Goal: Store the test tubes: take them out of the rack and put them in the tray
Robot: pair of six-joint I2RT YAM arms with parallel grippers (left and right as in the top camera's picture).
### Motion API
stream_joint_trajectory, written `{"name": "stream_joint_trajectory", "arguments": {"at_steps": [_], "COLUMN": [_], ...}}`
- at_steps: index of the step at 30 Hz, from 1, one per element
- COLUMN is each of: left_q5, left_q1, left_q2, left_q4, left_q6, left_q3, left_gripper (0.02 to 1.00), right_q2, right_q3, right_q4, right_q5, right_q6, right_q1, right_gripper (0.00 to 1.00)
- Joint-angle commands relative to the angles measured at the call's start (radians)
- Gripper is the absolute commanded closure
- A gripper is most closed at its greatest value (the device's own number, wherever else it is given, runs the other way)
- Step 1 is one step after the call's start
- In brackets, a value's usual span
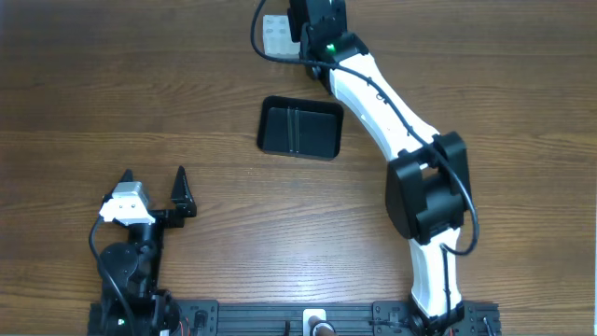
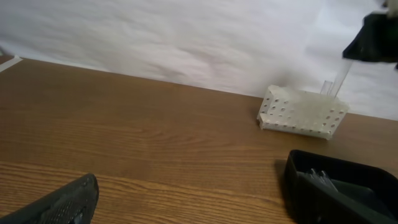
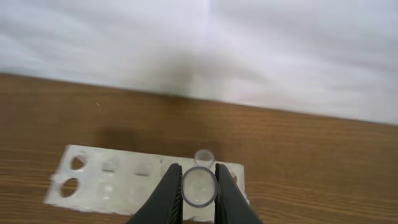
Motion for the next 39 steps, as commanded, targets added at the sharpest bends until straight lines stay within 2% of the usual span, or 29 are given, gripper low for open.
{"name": "stream_joint_trajectory", "arguments": {"at_steps": [1,7,13,20,30,34,39], "left_q5": [0.014,0.014,0.014,0.014,0.014,0.014,0.014], "left_q1": [-0.003,-0.003,-0.003,-0.003,-0.003,-0.003,-0.003], "left_q2": [-0.008,-0.008,-0.008,-0.008,-0.008,-0.008,-0.008], "left_q4": [-0.004,-0.004,-0.004,-0.004,-0.004,-0.004,-0.004], "left_q6": [0.018,0.018,0.018,0.018,0.018,0.018,0.018], "left_q3": [-0.005,-0.005,-0.005,-0.005,-0.004,-0.005,-0.005], "left_gripper": [0.02,0.02,0.02,0.02,0.02,0.02,0.023], "right_q2": [-0.092,-0.154,-0.203,-0.206,-0.185,-0.16,-0.13], "right_q3": [0.021,0.021,0.021,0.021,0.021,0.021,0.021], "right_q4": [-0.039,-0.166,-0.391,-0.672,-0.835,-0.866,-0.886], "right_q5": [0.024,0.023,0.009,-0.105,-0.227,-0.295,-0.338], "right_q6": [-0.007,0.03,0.187,0.356,0.432,0.432,0.432], "right_q1": [0.021,0.038,0.048,0.061,0.067,0.066,0.058], "right_gripper": [0.901,0.908,0.917,0.934,0.952,0.958,0.958]}}
